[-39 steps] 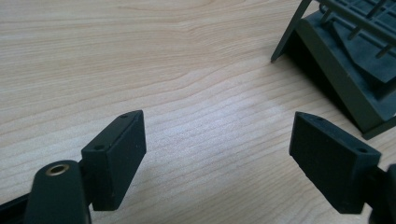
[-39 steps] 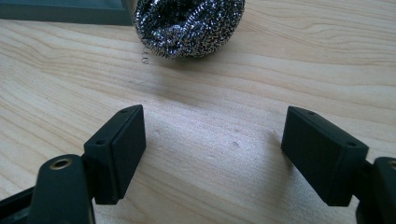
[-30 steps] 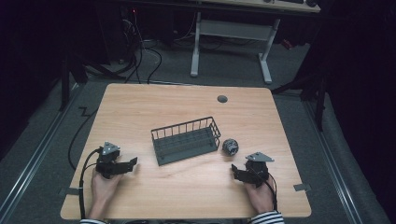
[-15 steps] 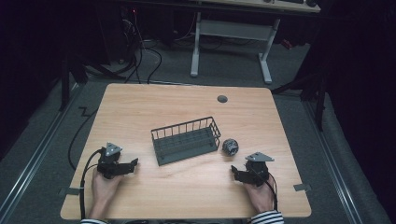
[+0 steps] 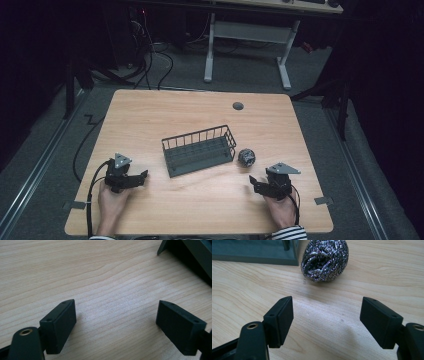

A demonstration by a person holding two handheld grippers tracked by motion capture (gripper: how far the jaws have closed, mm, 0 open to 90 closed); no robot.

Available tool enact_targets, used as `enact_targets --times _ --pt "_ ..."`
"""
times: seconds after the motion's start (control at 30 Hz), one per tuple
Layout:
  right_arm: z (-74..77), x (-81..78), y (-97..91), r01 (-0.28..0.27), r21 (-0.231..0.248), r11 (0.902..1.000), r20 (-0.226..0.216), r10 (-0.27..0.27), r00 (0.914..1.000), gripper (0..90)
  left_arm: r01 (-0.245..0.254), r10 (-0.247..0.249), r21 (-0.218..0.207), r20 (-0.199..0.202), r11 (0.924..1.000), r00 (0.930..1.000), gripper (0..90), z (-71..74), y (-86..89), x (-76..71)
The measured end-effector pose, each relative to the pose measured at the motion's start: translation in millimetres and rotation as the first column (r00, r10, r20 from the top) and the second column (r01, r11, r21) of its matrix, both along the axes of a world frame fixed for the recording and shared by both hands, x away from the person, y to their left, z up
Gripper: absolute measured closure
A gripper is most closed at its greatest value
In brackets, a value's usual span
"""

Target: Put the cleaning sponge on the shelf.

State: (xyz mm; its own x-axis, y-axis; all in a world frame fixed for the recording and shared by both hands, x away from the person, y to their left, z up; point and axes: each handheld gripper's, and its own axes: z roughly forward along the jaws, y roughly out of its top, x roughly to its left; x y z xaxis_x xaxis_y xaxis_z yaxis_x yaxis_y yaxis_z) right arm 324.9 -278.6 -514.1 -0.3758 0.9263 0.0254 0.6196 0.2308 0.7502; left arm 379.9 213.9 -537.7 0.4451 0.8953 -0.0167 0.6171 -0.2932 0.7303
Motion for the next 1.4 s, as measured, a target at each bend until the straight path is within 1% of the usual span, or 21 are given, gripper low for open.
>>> enact_targets --times 0.03,0.1,0.23,0.27,0.43,0.47,0.53,0.63,0.73,0.77,0.8,0.83,0.9,0.93,0.97,1.0,1.1,1.17,1.33,1.4 --pt "2.5 0.1 0.0 0.001 -0.001 1.0 -0.004 -0.001 1.0 27.0 0.0 0.0 0.0 0.0 1.0 1.0 17.0 0.0 0.0 0.0" --pt "8.4 1.0 -0.3 -0.006 -0.009 0.9999 0.006 0.007 1.0 27.1 0.0 0.0 0.001 0.0 1.0 1.0 16.9 0.0 0.0 0.0" --pt "14.2 3.2 0.6 -0.012 -0.002 0.9999 0.015 0.012 0.9998 27.5 -0.001 0.001 0.0 0.001 1.0 1.0 16.9 -0.1 -0.1 0.0" --pt "18.4 6.5 2.6 -0.018 0.002 0.9998 0.018 0.018 0.9997 27.5 -0.001 0.001 0.0 0.001 1.0 1.0 16.9 -0.1 -0.2 0.0" --pt "24.9 14.2 5.8 -0.028 0.004 0.9996 0.026 0.028 0.9993 27.0 -0.001 0.001 0.001 0.0 1.0 1.0 16.8 0.0 -0.2 0.0" --pt "27.8 19.3 7.5 -0.036 0.01 0.9993 0.031 0.036 0.9989 25.8 -0.001 0.001 0.001 0.0 1.0 1.0 16.8 0.0 -0.3 0.0" --pt "29.4 25.3 9.4 -0.029 0.011 0.9995 0.026 0.028 0.9993 22.9 -0.001 0.001 0.001 0.0 1.0 1.0 16.8 -0.1 -0.3 0.0" --pt "30.0 34.8 10.9 -0.029 0.023 0.9993 0.014 0.028 0.9995 21.3 -0.001 0.001 0.001 0.001 1.0 1.0 16.8 -0.1 -0.3 0.0" --pt "29.8 39.3 12.0 -0.024 0.024 0.9994 0.002 0.024 0.9997 20.7 -0.001 0.001 0.001 0.0 1.0 1.0 16.8 -0.1 -0.3 0.0" --pt "29.1 44.6 13.7 -0.026 0.017 0.9995 -0.007 0.026 0.9996 20.3 -0.002 0.002 0.0 0.001 1.0 1.0 16.8 -0.1 -0.4 0.0" --pt "29.1 44.6 13.7 -0.026 0.017 0.9995 -0.007 0.026 0.9996 20.3 -0.002 0.002 0.0 0.001 1.0 1.0 16.8 -0.1 -0.4 0.0" --pt "27.9 48.9 15.5 -0.021 0.007 0.9998 -0.007 0.021 0.9998 20.3 -0.001 0.001 0.001 0.0 1.0 1.0 16.8 -0.1 -0.3 0.0" --pt "26.9 51.1 16.2 -0.02 0.006 0.9998 -0.015 0.02 0.9997 20.0 -0.001 0.001 0.001 0.0 1.0 1.0 16.8 -0.1 -0.3 0.0" --pt "25.1 54.8 17.7 -0.019 -0.001 0.9998 -0.019 0.019 0.9996 20.0 -0.001 0.001 0.002 0.0 1.0 1.0 16.8 -0.1 -0.3 0.0" --pt "25.1 54.8 17.7 -0.019 -0.001 0.9998 -0.019 0.019 0.9996 20.0 -0.001 0.001 0.001 0.0 1.0 1.0 16.8 -0.1 -0.3 0.0" --pt "24.0 58.2 18.8 -0.012 0.005 0.9999 -0.025 0.012 0.9996 19.7 -0.001 0.001 0.002 0.0 1.0 1.0 16.8 -0.1 -0.3 -0.1" --pt "23.8 61.7 19.4 -0.008 0.008 0.9999 -0.019 0.008 0.9998 19.7 -0.001 0.001 0.002 0.0 1.0 1.0 16.8 0.0 -0.3 -0.1" --pt "23.8 63.9 20.5 -0.005 0.016 0.9998 -0.023 0.006 0.9997 19.6 -0.002 0.002 0.002 0.0 1.0 1.0 16.8 -0.1 -0.3 -0.1" --pt "20.6 69.5 24.1 -0.012 0.008 0.9999 -0.037 0.012 0.9992 19.6 -0.002 0.002 0.002 0.0 1.0 1.0 16.8 -0.1 -0.3 -0.1" --pt "17.5 71.8 25.1 -0.013 0.006 0.9999 -0.049 0.013 0.9987 19.6 -0.002 0.002 0.002 0.001 1.0 1.0 16.8 -0.1 -0.3 -0.1"
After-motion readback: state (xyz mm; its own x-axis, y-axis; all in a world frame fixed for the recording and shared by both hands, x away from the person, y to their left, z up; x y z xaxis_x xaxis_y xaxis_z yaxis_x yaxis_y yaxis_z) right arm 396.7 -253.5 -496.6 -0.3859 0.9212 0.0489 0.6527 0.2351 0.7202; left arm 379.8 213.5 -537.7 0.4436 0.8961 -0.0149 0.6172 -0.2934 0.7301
